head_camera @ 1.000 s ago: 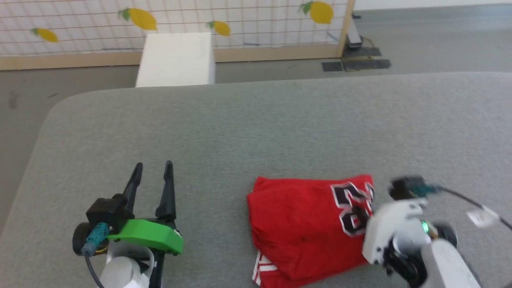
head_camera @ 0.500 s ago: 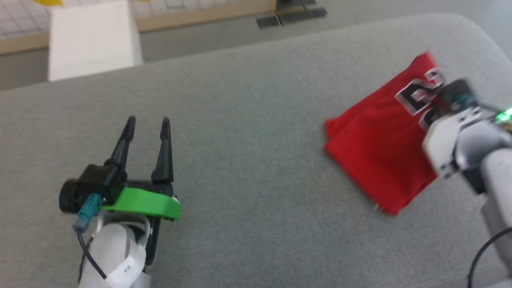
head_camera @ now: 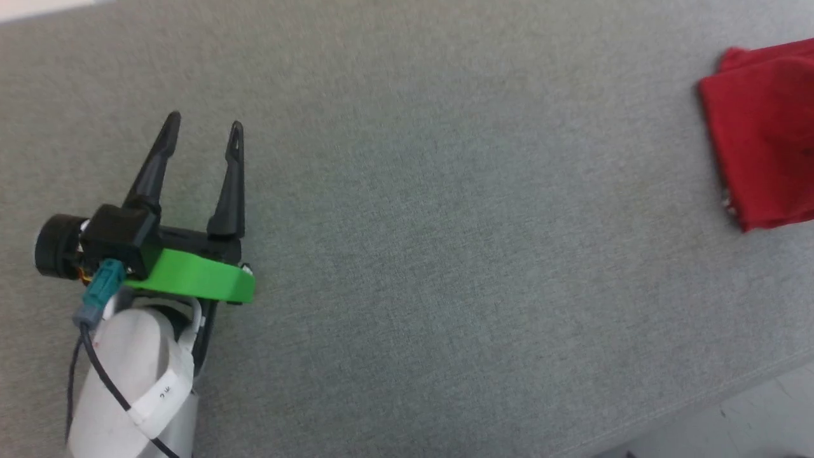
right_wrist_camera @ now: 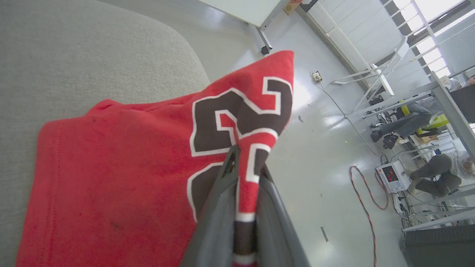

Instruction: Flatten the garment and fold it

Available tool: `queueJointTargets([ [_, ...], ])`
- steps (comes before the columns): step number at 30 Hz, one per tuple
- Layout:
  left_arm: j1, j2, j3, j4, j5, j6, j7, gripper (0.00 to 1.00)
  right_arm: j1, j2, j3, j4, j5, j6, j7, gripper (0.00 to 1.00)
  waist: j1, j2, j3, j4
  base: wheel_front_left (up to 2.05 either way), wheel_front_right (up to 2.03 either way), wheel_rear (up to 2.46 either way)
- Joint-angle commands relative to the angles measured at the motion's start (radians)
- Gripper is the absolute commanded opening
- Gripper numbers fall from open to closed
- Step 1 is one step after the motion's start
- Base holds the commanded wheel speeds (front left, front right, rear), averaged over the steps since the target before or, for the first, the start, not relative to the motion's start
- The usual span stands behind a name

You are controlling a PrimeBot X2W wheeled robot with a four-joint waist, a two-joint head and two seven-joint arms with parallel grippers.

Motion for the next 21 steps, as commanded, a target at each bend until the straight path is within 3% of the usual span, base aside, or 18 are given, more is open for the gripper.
queueJointTargets([
  [1,-0.017,0.016,-0.003,-0.013,0.015,-0.007,0.008,1.0,-0.029,0.012,-0.033,0.009,-0.021,-0.002,-0.023,0.0,-0.0002,-0.0001,0.078,-0.003,0.0,0.0,0.0],
  [6,-0.02,0.041,-0.011,-0.052,0.012,-0.007,0.041,1.0,-0.07,0.031,-0.14,0.036,-0.072,-0.002,-0.092,0.0,-0.0002,-0.0001,0.109,0.026,0.0,0.0,0.0],
  [14,0.001,0.059,-0.019,-0.078,0.007,-0.003,0.059,1.0,-0.16,-0.011,-0.264,0.174,-0.156,-0.002,-0.18,0.01,-0.0002,-0.0001,0.113,0.062,0.0,0.0,0.0],
  [15,0.004,0.057,-0.021,-0.075,0.005,-0.001,0.056,1.0,-0.163,-0.016,-0.273,0.19,-0.164,-0.002,-0.184,0.38,-0.0002,-0.0001,0.106,0.065,0.0,0.0,0.0],
  [16,0.006,0.053,-0.024,-0.069,0.003,0.0,0.051,1.0,-0.164,-0.022,-0.285,0.213,-0.17,-0.002,-0.184,1.0,-0.0002,-0.0001,0.094,0.069,0.0,0.0,0.0],
  [21,0.027,0.024,-0.034,-0.016,-0.017,0.007,0.012,1.0,-0.14,-0.043,-0.315,0.274,-0.179,-0.002,-0.256,1.0,-0.0002,-0.0001,0.001,0.09,0.0,0.0,0.0],
])
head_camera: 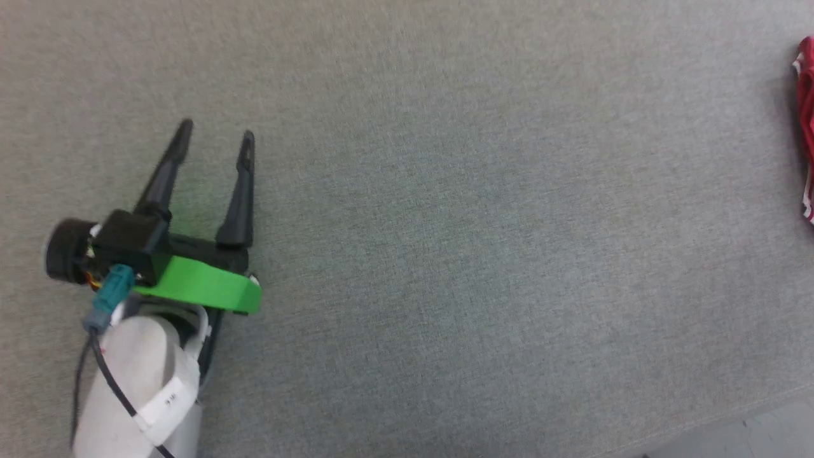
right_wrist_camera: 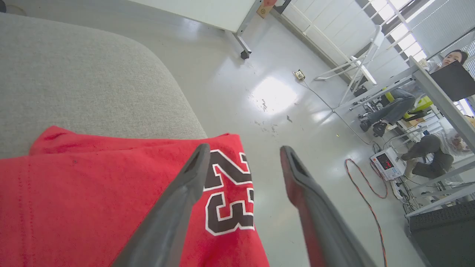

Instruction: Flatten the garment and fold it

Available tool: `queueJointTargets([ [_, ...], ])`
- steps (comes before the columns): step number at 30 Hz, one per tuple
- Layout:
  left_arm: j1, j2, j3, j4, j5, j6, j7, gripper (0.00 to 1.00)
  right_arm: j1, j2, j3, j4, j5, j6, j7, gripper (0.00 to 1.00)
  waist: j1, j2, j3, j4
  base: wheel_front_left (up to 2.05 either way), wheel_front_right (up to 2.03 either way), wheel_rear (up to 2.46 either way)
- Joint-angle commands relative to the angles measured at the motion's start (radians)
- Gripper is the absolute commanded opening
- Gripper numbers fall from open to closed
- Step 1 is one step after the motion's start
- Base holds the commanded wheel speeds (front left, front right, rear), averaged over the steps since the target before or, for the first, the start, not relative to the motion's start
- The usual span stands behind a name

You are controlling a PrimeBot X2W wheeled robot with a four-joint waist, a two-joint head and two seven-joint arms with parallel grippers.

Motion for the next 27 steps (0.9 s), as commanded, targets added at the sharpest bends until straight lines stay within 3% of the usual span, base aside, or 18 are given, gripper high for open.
queueJointTargets([
  [1,0.022,-0.01,-0.001,0.021,-0.008,0.007,-0.016,1.0,0.017,-0.004,0.004,0.015,0.004,-0.002,-0.036,1.0,-0.0001,0.0,-0.089,0.022,0.0,0.0,0.0],
  [9,0.088,-0.081,-0.004,0.137,-0.07,0.015,-0.061,1.0,0.084,0.005,0.15,0.072,0.139,-0.002,-0.176,1.0,-0.0001,0.0,-0.282,0.076,0.0,0.0,0.0],
  [13,0.123,-0.106,-0.004,0.179,-0.103,0.013,-0.07,1.0,0.147,0.034,0.251,0.026,0.259,-0.002,-0.202,1.0,-0.0001,0.0,-0.357,0.113,0.0,0.0,0.0],
  [20,0.153,-0.138,-0.005,0.24,-0.145,0.015,-0.076,1.0,0.363,0.123,0.371,-0.255,0.474,-0.002,-0.211,1.0,-0.0001,0.0,-0.441,0.186,0.0,0.0,0.0],
  [27,0.163,-0.155,-0.022,0.291,-0.153,0.016,-0.077,1.0,0.62,0.263,0.409,-0.605,0.539,-0.002,-0.156,1.0,-0.0001,0.0,-0.487,0.248,0.0,0.0,0.0],
])
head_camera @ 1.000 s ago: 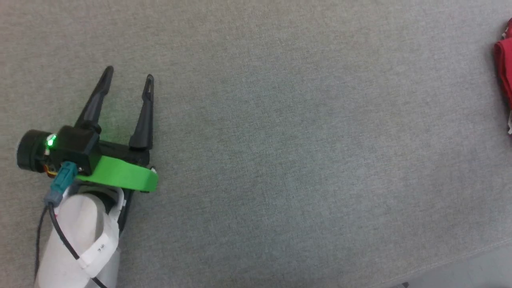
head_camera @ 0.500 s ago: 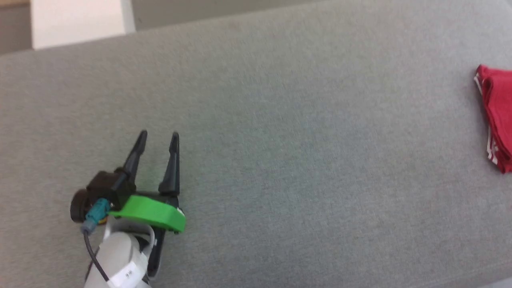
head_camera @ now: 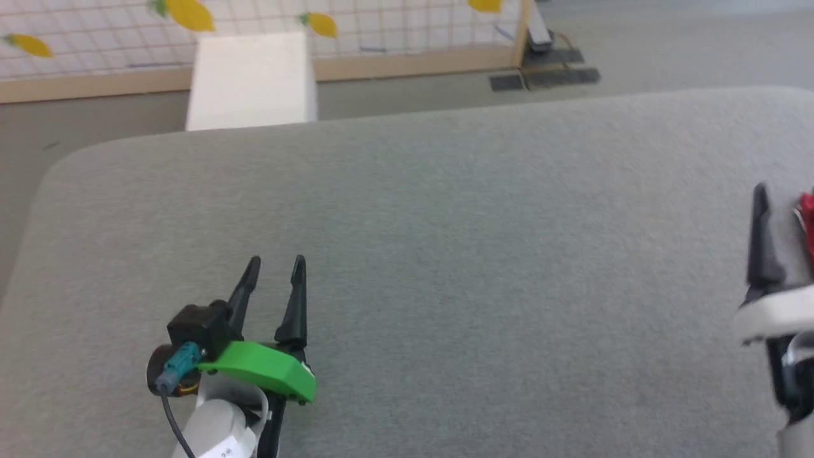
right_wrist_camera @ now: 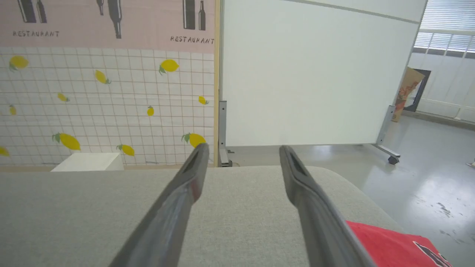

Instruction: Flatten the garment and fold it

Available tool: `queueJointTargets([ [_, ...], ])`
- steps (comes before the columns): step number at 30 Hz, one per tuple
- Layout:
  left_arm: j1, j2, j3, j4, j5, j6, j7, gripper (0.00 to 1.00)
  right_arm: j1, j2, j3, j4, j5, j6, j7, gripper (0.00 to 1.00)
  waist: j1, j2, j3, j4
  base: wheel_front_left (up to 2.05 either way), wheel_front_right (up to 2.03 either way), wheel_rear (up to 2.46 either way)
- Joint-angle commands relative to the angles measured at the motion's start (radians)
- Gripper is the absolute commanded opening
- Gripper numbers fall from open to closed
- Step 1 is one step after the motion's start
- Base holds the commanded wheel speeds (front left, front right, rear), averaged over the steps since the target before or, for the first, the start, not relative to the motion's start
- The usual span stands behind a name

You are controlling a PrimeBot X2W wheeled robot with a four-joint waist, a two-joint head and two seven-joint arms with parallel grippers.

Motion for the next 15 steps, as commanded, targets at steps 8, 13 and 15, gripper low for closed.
queueJointTargets([
  [8,0.044,-0.016,-0.007,0.027,0.001,0.009,-0.005,1.0,0.21,0.107,0.027,-0.205,0.004,-0.002,0.052,1.0,0.0001,0.0,-0.104,0.1,0.0,0.0,0.0],
  [13,0.066,-0.02,-0.013,0.045,0.007,0.009,-0.005,1.0,0.283,0.128,0.062,-0.214,0.0,-0.002,0.049,1.0,0.0001,0.0,-0.12,0.112,0.0,0.0,0.0],
  [15,0.073,-0.021,-0.015,0.05,0.009,0.008,-0.005,1.0,0.305,0.132,0.078,-0.212,-0.004,-0.002,0.052,1.0,0.0001,0.0,-0.124,0.117,0.0,0.0,0.0],
])
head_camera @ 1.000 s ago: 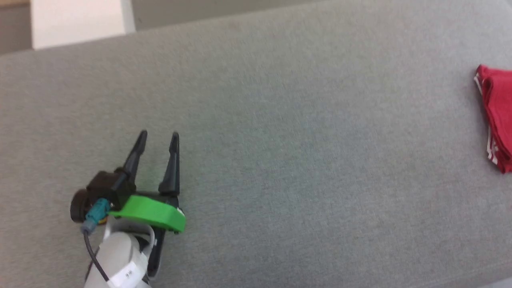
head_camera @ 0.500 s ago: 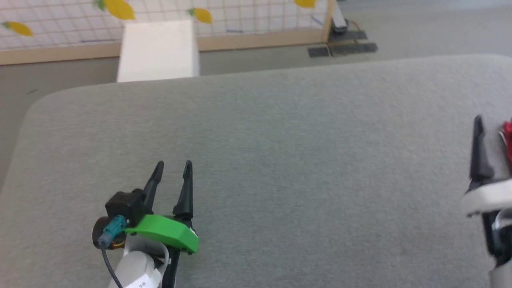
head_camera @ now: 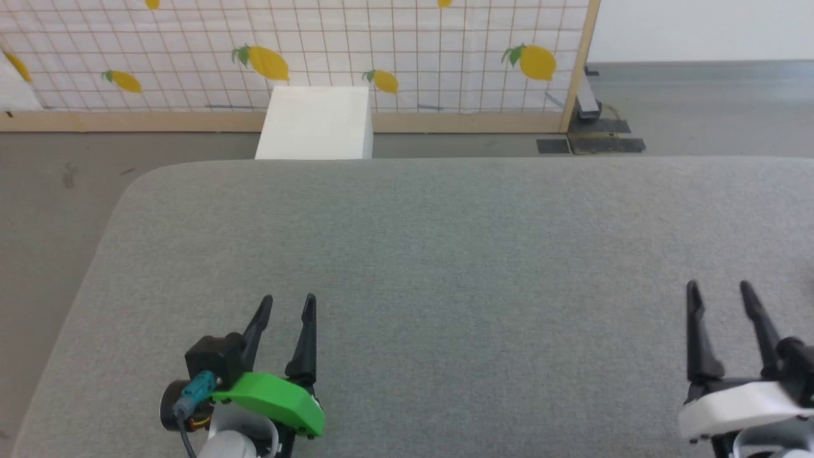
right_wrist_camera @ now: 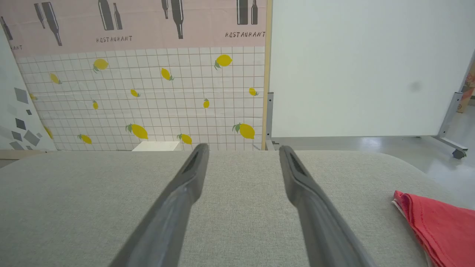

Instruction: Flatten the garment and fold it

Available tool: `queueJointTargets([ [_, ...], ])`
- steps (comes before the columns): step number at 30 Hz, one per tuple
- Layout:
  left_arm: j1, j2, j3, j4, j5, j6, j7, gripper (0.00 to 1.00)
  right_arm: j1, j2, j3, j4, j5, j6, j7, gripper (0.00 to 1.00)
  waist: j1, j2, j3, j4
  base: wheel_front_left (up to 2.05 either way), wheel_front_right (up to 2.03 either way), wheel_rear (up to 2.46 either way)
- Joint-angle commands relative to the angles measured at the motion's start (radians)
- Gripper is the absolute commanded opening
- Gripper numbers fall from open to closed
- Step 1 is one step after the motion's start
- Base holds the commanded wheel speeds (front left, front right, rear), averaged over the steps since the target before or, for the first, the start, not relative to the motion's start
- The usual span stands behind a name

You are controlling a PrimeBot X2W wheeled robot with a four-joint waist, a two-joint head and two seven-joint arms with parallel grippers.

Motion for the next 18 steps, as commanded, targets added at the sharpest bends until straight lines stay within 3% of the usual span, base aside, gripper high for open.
queueJointTargets([
  [1,0.016,-0.005,-0.002,0.005,0.007,0.004,-0.004,1.0,0.02,0.005,0.012,-0.003,-0.005,-0.002,0.003,1.0,0.0001,0.0,-0.012,0.014,0.0,0.0,0.0],
  [18,0.049,-0.011,-0.007,0.028,-0.001,0.006,-0.004,1.0,0.066,0.008,0.059,0.039,0.045,-0.002,0.006,1.0,0.0001,0.0,-0.032,0.045,0.0,0.0,0.0],
])
